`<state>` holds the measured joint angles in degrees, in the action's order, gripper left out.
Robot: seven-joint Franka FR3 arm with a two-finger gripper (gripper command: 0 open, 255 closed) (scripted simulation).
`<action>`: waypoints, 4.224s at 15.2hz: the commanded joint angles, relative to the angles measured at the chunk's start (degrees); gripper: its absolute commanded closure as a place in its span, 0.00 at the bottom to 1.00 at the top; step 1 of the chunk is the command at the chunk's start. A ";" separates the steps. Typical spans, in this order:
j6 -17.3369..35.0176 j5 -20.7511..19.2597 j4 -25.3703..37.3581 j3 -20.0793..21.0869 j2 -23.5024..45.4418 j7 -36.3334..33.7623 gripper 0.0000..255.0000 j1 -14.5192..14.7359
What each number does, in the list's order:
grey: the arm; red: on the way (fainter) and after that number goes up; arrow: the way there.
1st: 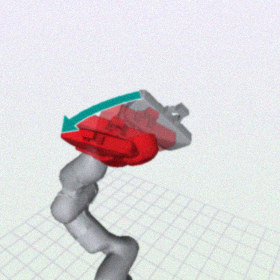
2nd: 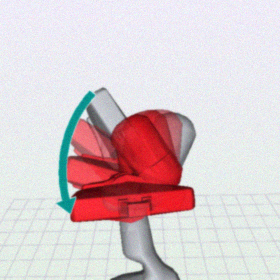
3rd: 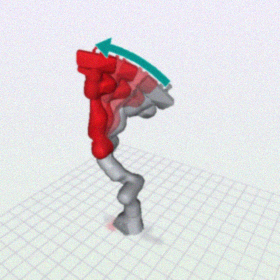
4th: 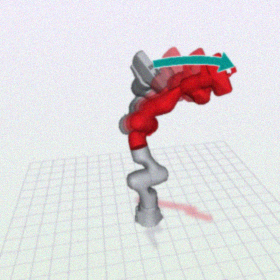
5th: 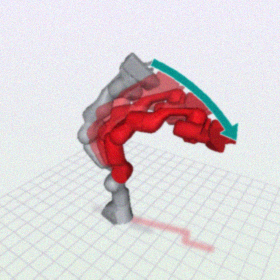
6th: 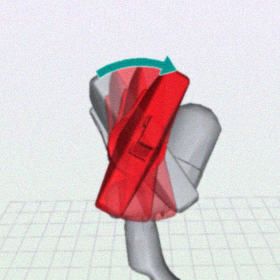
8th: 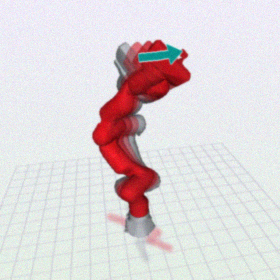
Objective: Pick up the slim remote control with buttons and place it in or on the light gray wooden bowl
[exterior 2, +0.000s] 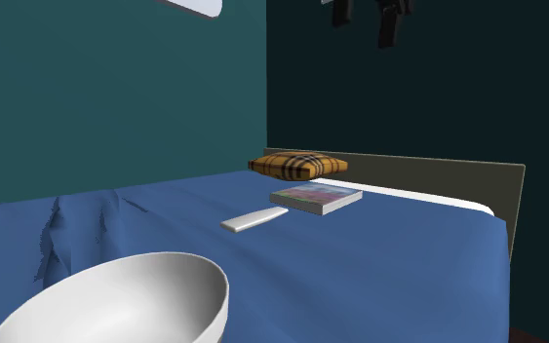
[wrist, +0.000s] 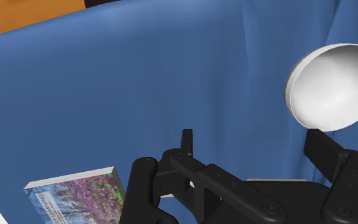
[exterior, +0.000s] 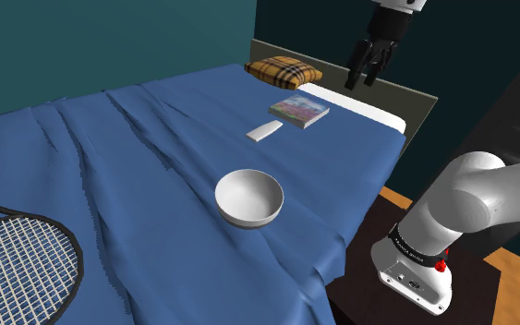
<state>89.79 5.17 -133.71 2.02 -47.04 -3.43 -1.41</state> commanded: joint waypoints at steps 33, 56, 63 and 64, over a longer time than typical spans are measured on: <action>34.62 -8.87 26.15 10.55 63.88 -65.32 0.00 -12.11; 39.66 -10.33 36.82 5.80 80.51 -75.97 0.00 -11.77; 39.66 -10.33 36.82 5.80 80.51 -75.95 1.00 -11.78; 39.66 -10.33 36.82 5.80 80.51 -75.95 1.00 -11.78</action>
<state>129.45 -5.16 -96.89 7.82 33.46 -79.38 -13.19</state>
